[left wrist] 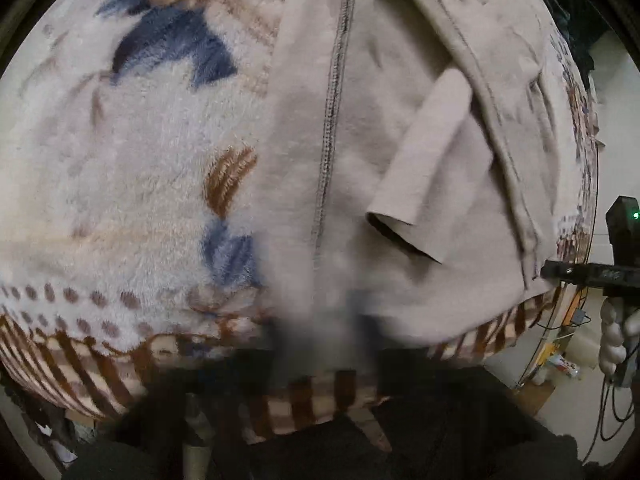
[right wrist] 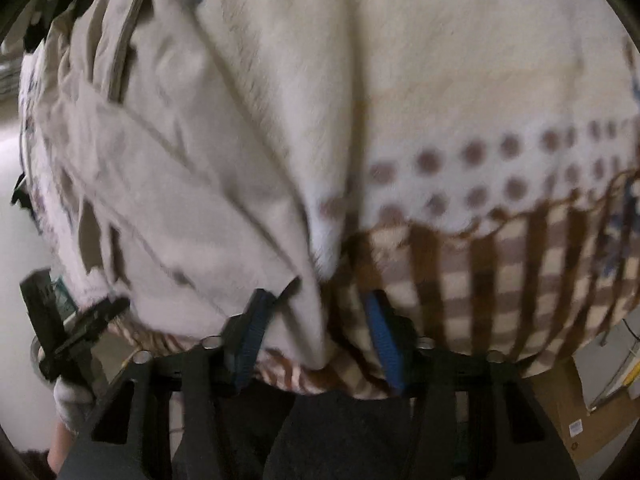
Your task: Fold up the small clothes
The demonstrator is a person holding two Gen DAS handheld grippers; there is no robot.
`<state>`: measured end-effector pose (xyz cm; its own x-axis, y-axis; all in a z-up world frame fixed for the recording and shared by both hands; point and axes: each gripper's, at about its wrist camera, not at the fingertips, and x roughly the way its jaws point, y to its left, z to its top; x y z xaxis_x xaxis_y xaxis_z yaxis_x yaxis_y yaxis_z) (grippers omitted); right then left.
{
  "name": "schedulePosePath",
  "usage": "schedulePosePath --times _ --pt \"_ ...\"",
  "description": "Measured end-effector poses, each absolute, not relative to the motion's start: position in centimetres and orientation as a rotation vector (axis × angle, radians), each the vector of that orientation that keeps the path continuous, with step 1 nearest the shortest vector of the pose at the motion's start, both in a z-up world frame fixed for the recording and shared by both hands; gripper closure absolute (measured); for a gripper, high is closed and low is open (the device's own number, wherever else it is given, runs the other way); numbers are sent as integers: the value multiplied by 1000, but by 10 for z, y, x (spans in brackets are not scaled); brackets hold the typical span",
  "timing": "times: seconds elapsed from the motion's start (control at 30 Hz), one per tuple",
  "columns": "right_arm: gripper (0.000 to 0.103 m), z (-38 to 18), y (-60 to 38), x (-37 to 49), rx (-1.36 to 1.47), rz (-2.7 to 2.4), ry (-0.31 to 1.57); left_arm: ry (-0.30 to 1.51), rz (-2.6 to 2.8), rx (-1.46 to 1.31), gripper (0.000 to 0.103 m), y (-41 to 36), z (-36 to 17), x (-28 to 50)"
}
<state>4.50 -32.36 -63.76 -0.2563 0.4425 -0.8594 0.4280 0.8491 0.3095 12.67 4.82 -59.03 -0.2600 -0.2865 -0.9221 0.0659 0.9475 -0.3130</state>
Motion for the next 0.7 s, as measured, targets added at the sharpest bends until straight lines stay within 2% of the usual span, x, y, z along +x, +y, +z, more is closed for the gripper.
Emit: schedulePosePath --times 0.03,0.13,0.37,0.43,0.7 --pt "85 -638 -318 43 640 24 1890 1795 -348 -179 99 49 -586 126" --pt "94 -629 -310 42 641 24 1851 1778 -365 -251 99 51 -573 122" --pt "95 -609 -302 38 623 34 1800 1748 -332 -490 99 75 -550 131" --pt "100 -603 -305 36 629 45 1789 1725 -324 -572 99 86 -545 142" --pt "100 -558 -330 62 696 73 1677 1637 -326 -748 100 104 -527 190"
